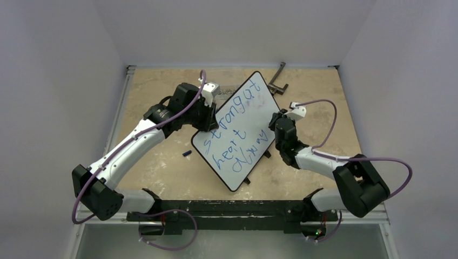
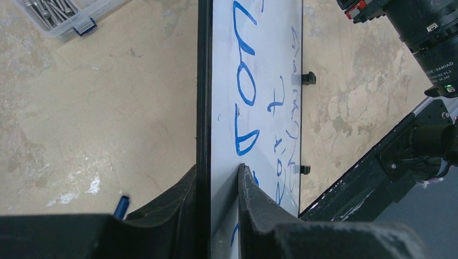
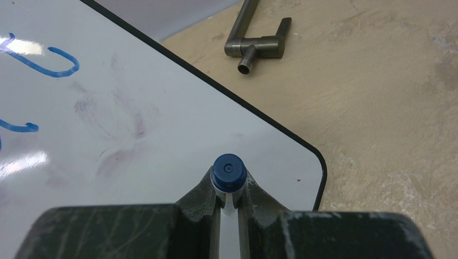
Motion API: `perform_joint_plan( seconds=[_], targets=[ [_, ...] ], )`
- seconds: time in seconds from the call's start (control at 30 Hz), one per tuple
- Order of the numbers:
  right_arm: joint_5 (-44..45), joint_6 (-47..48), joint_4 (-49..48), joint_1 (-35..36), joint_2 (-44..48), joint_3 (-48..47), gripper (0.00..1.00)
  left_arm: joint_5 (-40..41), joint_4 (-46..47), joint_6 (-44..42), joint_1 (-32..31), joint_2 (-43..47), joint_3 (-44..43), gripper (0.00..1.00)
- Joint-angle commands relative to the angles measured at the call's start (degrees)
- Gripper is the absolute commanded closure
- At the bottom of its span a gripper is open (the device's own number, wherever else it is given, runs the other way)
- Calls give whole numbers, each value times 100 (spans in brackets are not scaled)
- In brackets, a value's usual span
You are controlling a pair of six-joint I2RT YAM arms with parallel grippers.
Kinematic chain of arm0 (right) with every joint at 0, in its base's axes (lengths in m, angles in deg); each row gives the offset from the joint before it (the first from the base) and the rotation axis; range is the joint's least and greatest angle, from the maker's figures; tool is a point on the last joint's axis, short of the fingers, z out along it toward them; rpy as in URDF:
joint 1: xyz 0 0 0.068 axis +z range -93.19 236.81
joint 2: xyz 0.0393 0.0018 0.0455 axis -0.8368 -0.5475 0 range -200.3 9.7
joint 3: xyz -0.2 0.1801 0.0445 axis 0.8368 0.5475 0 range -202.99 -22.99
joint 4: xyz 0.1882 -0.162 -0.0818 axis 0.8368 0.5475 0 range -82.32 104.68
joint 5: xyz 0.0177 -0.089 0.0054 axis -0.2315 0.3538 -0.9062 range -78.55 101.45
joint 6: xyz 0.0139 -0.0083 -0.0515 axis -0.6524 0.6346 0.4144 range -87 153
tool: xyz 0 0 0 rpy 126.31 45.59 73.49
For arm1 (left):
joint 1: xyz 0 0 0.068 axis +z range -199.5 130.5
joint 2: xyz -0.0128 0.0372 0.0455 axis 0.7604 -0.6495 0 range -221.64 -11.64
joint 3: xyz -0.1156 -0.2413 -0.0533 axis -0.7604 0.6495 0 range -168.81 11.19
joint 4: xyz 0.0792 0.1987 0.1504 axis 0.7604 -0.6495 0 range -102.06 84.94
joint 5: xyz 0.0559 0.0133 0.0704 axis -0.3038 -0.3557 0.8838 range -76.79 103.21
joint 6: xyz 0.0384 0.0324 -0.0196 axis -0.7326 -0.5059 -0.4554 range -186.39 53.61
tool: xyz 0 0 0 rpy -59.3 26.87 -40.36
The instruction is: Write a sentence on the whiteboard
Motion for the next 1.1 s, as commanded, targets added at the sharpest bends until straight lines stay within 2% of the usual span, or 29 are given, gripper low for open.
perform_joint_plan(
  seconds=[0.0,0.57,1.07],
  targets=[
    [-217,63,-345,-9,-25,-120,100,1254,-562,-871,92,-115,81,100],
    [-1106,-54,-705,7,266,506,100,1244,-572,-871,89,-105,78,100],
    [-656,-367,-216,5,130,574,100,1258,-576,-862,88,-93,81,100]
  ],
)
